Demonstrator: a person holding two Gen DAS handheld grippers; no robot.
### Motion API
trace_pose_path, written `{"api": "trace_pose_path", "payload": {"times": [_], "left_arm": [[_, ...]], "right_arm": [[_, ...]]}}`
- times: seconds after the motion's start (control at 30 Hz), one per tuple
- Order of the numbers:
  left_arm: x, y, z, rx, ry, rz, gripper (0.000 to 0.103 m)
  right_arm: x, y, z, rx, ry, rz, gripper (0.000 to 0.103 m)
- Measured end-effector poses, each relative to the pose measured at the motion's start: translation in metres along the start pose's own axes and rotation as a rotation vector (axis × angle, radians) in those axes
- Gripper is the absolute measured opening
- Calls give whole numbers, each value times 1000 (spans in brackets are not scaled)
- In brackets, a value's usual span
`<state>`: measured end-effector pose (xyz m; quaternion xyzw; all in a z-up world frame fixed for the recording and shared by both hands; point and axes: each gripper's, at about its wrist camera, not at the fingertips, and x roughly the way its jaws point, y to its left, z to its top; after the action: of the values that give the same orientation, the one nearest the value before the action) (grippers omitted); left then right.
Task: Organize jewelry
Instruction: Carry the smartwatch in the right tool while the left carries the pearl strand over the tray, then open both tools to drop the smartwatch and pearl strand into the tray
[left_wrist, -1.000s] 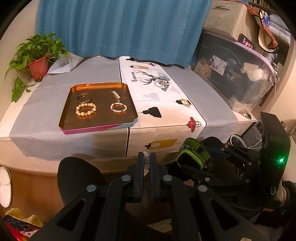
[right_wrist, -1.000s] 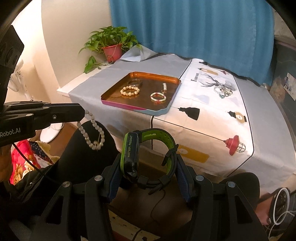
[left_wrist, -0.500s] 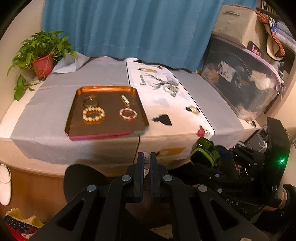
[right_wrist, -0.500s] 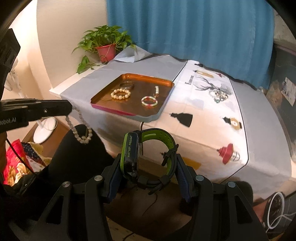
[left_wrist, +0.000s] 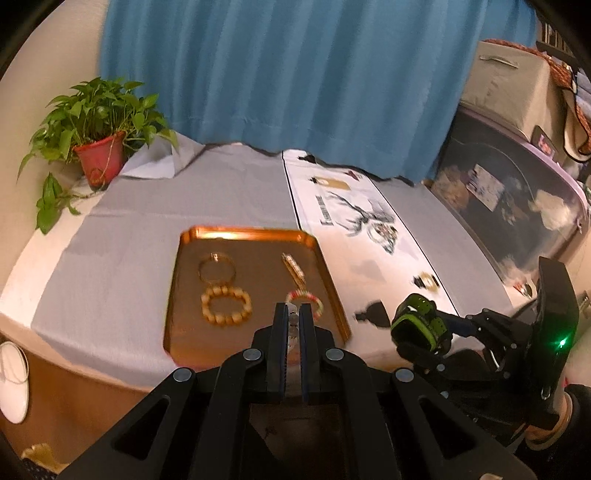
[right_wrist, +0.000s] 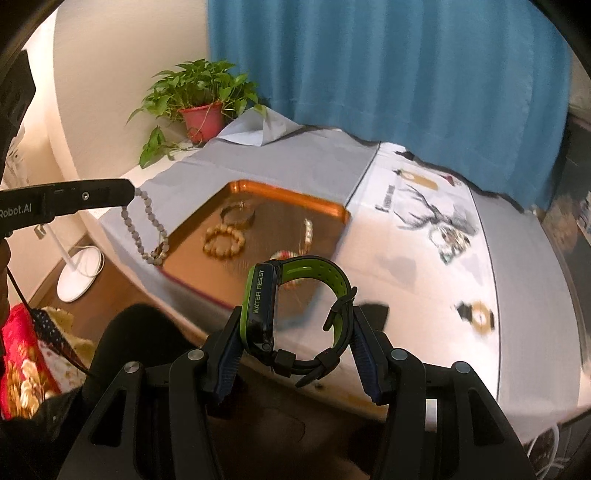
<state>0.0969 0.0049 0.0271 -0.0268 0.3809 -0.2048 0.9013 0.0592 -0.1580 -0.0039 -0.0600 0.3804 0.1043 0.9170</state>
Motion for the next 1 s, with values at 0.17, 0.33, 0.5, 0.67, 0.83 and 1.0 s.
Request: {"api": "trace_pose_path", "payload": {"times": [0.17,0.33,0.5,0.67,0.83,1.0], "left_arm": [[33,15,24,3,11,8,4],[73,31,41,-5,47,18,4],[110,44,51,-14,78,30,4],[137,50,53,-16,105,37,4],[160,56,54,-4,131,60,7],[165,58,42,16,137,212,92]], "right_arm": [[39,2,31,-5,4,16,55],[82,1,57,-11,19,30,55],[118,0,67,-16,44,39,56],[147,1,72,-18,65,46,56],[172,0,73,-19,88,50,63],[172,-1,67,-32,109,14,85]]}}
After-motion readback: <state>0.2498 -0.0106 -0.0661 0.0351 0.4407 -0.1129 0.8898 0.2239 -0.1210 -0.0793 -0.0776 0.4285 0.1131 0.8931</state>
